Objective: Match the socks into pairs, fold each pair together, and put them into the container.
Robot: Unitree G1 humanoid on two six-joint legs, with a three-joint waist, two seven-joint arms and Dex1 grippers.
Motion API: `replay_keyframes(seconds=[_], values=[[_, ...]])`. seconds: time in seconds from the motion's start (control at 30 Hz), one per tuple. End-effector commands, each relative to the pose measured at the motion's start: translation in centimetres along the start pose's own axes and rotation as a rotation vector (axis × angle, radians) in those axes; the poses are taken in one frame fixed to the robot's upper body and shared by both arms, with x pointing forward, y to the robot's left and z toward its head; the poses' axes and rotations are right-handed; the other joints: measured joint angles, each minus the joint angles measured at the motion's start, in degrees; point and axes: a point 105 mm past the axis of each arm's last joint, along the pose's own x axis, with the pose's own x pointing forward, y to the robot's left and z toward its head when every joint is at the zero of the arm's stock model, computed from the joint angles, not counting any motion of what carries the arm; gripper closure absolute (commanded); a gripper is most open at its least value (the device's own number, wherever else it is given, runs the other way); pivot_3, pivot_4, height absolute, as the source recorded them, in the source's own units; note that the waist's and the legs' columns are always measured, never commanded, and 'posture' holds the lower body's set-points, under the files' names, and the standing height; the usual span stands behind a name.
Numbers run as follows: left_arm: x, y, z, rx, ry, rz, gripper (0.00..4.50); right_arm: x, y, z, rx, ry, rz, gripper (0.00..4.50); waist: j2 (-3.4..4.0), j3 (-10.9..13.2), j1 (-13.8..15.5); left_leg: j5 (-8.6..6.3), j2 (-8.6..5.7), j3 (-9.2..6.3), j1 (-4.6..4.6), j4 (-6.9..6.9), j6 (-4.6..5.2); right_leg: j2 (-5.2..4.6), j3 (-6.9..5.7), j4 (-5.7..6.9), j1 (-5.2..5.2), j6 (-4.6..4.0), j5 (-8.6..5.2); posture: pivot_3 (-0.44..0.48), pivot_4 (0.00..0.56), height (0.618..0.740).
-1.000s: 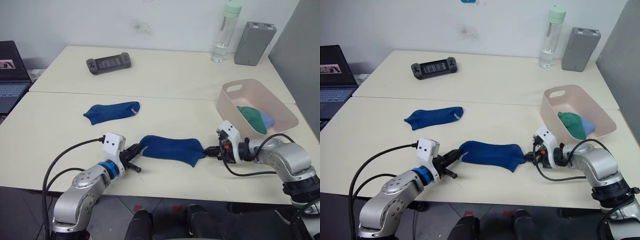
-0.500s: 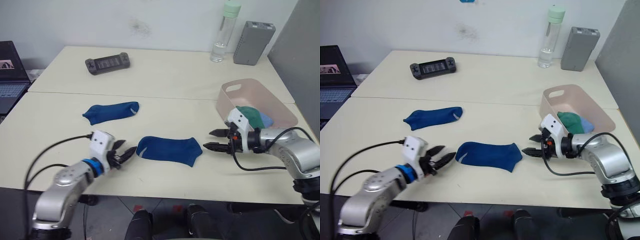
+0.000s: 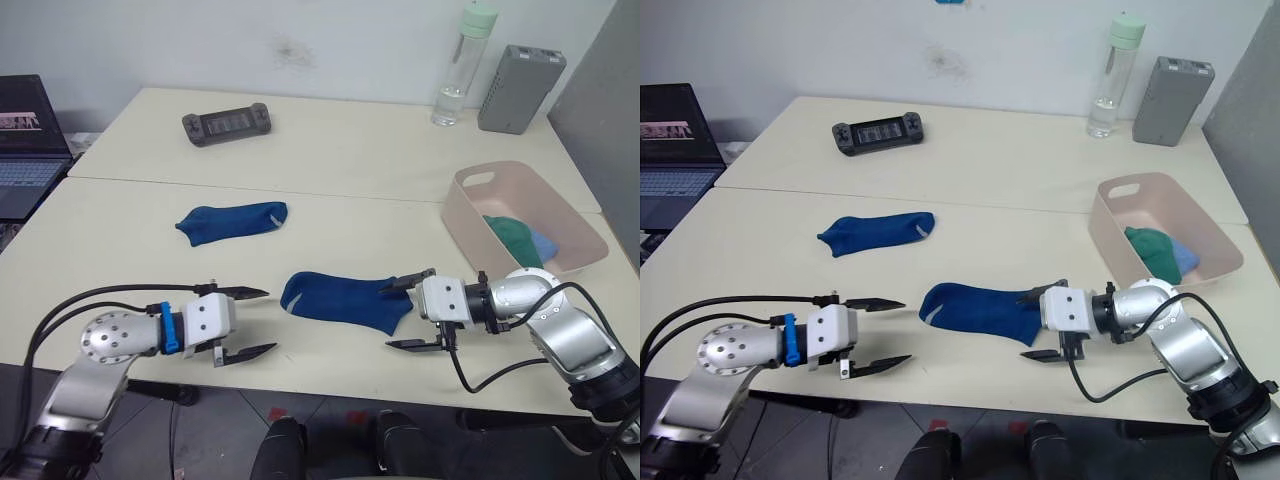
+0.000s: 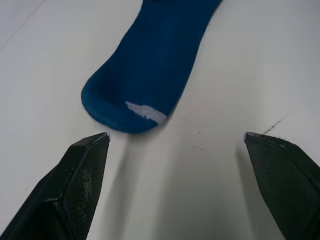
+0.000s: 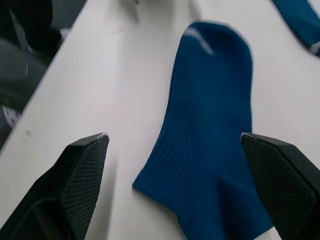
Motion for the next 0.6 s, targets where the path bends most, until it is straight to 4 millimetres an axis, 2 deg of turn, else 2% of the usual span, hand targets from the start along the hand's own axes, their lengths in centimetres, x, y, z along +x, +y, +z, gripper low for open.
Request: replay_keyframes(seconds=[0.03,0.17,0.2,0.23,0.33,0.37,0.6], values=[[0.8,0.3,-0.1,0.085,0.006,-0.009,0.03,0.1,-0.1,0.5,-0.043,-0.017,-0.012,0.0,0.0,0.0,-0.1,0.0,0.0,0.01,0.0,0.0,0.01,0.0,0.01,0.01,0.0,-0.01,0.0,0.0,0.15,0.74],[1.6,0.9,-0.8,0.111,0.025,0.001,0.03,0.3,0.3,-0.3,-0.001,-0.01,-0.003,0.0,0.01,-0.01,-0.03,-0.01,0.06,0.0,0.03,0.0,0.02,0.04,0.0,0.05,0.0,-0.02,0.01,0.0,0.15,0.74],[1.7,1.1,-0.8,0.115,0.024,0.006,0.0,0.3,0.4,-0.4,0.012,-0.01,-0.002,0.38,0.01,-0.01,0.01,0.0,0.06,-0.01,0.04,0.01,0.02,0.04,-0.01,0.05,0.02,-0.02,0.01,0.0,0.15,0.74],[1.8,1.2,-0.8,0.115,0.018,0.008,0.19,0.3,0.3,-0.6,0.003,0.001,-0.007,0.55,0.01,-0.01,0.03,0.0,0.06,-0.01,0.04,0.05,0.02,0.04,-0.01,0.06,0.04,-0.01,0.01,0.0,0.15,0.74],[2.1,1.3,-1.0,0.097,0.017,0.005,0.91,0.4,0.3,-1.1,-0.026,0.028,-0.006,1.53,0.01,-0.01,0.03,0.0,0.03,0.0,0.04,0.11,0.02,0.03,0.02,0.06,0.07,0.05,0.07,0.0,0.15,0.74],[2.1,1.3,-1.1,0.09,0.02,0.002,1.2,0.5,0.4,-1.3,-0.034,0.036,-0.001,1.55,0.01,-0.01,0.03,0.0,0.03,0.01,0.05,0.11,0.03,0.03,0.02,0.06,0.07,0.04,0.09,0.0,0.15,0.74],[2.4,1.0,-2.0,0.064,0.051,-0.013,1.2,0.9,0.4,-1.9,-0.047,0.063,0.006,1.55,0.07,-0.06,0.01,0.05,0.04,0.0,0.11,0.13,0.1,0.05,0.02,0.13,0.11,0.03,0.13,0.0,0.15,0.74]])
